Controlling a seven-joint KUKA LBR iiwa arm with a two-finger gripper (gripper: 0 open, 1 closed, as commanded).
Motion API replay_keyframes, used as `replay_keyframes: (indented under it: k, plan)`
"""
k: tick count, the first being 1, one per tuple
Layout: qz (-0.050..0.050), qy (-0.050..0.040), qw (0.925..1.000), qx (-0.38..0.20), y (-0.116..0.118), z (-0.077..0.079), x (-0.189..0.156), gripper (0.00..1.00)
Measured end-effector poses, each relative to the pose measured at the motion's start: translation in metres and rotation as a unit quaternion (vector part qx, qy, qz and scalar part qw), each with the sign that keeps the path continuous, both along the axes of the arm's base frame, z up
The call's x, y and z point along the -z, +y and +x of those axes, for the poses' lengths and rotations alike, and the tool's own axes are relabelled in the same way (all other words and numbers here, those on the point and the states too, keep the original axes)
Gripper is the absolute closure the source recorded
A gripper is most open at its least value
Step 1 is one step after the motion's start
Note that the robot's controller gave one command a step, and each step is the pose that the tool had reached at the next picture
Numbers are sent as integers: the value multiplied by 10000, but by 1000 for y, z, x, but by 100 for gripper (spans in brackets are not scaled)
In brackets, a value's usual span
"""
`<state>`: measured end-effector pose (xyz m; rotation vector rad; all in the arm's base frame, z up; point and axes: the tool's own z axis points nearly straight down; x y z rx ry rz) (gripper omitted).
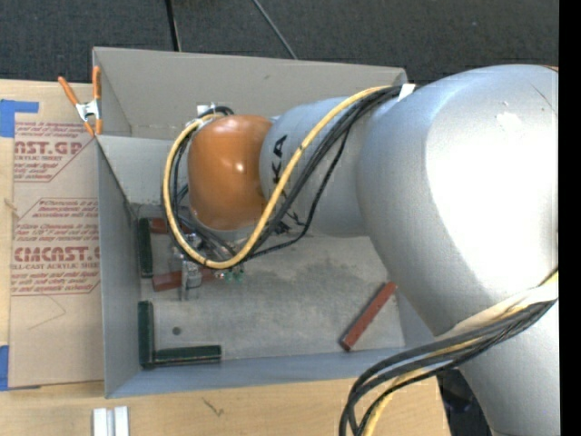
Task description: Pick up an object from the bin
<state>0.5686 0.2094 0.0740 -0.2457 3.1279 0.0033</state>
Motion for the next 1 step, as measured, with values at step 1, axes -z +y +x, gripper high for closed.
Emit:
replay_keyframes:
  k: [1]
  plan:
    - [1,1,10000,0,0,0,0,100]
